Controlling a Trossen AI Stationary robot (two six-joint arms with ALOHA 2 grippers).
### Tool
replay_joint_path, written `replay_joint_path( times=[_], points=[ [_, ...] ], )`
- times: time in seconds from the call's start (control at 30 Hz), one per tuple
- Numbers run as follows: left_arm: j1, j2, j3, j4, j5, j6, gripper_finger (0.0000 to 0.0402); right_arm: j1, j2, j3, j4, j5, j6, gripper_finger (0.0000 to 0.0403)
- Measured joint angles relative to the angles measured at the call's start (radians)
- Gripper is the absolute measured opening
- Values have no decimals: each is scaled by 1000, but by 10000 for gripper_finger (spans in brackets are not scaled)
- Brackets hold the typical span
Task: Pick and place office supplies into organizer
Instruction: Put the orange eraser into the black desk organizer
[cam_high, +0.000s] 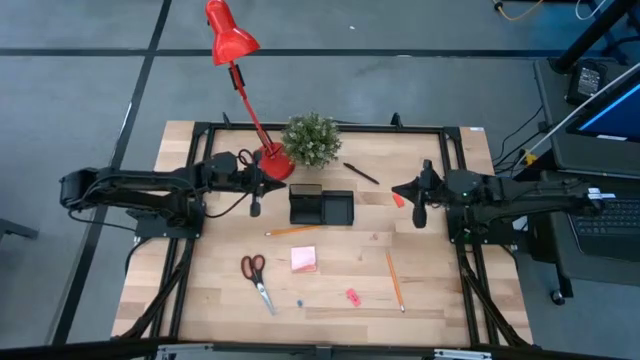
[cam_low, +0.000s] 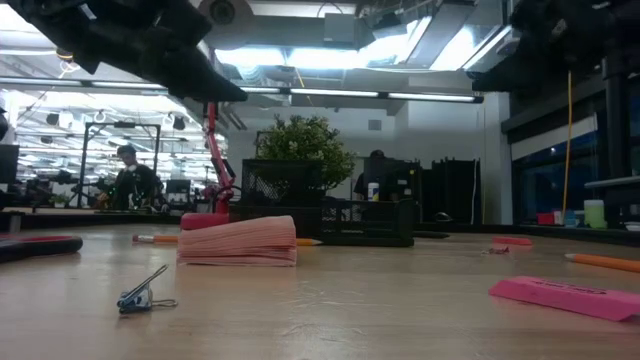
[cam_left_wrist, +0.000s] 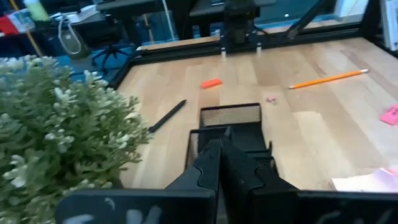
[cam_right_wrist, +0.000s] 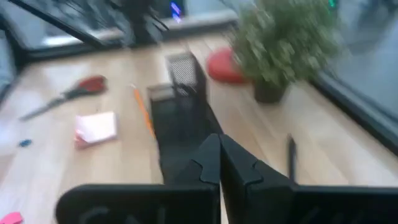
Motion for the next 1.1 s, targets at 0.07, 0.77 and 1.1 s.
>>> replay_joint_path(
  times=[0.07,0.77,1.1],
  points=[
    [1,-2,0,0,-5,1,2,0,58,54,-81,17,61,3],
    [1,-1,0,-19,-6,73,1,-23,490,259,-513,39,641,27],
    [1,-1,0,-31,-5,48,1,-77,645,259,-496,53,632,123]
  ],
)
